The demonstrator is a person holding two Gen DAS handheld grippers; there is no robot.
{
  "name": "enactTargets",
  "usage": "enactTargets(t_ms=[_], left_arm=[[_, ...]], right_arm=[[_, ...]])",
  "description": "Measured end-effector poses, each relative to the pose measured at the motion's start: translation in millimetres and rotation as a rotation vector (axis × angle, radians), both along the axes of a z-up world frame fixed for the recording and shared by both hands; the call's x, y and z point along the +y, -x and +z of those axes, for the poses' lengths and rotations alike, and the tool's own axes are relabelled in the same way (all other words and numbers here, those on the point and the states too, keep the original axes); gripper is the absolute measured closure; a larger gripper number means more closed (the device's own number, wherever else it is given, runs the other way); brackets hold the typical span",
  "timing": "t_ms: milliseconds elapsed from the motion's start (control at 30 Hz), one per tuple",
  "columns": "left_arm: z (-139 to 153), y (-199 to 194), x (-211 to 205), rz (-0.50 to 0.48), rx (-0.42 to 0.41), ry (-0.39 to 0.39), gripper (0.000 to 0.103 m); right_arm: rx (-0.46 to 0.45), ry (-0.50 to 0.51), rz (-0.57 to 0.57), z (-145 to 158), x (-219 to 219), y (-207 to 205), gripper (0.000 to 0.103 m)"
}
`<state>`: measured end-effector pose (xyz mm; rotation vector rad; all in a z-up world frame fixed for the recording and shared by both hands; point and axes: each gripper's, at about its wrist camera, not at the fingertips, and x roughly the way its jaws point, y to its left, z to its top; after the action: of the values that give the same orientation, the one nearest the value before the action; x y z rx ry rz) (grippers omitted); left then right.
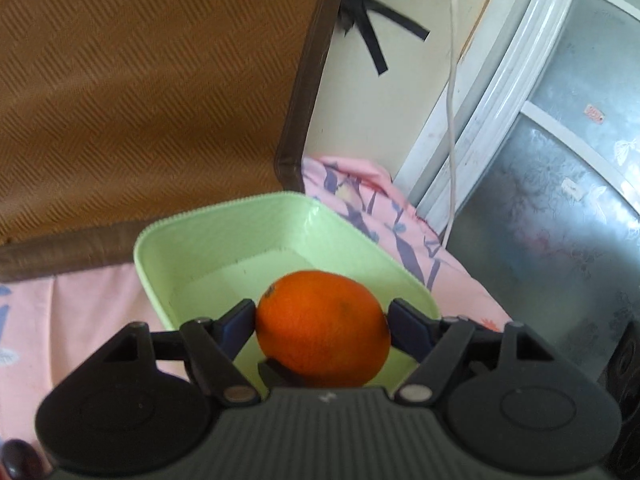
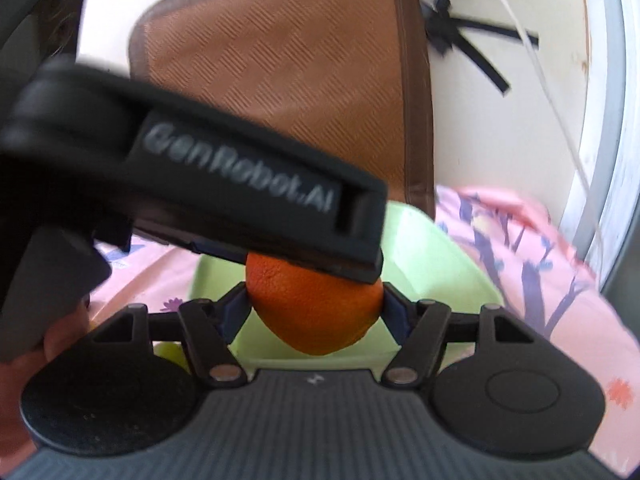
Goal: Organize fruits
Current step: 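Lower the large orange into the green bowl and open the right tool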
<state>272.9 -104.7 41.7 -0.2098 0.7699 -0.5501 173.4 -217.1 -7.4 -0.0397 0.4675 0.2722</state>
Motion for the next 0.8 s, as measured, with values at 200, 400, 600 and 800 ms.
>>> enactTargets(t_ms=[200,400,600,800], left_arm=[[18,18,15,0.041,-0.044,0.025,0.026],[57,102,97,0.229,-0.215,0.076,0.021],[34,188,157,0.45,-0.186,0.001,0.021],[-1,231,158,0.463,-0.178,-0.148,0.021]], right_arm=[[-0.033,-0.049,-0.018,3,-12,-1,0.031],[-0.069,-0.203,-0.058,10,-37,1,0.031],[-0.182,-0.274,-0.086,23,-42,22,0.033],[-0.104,-0.318,0.018,28,-28,64,0.034]])
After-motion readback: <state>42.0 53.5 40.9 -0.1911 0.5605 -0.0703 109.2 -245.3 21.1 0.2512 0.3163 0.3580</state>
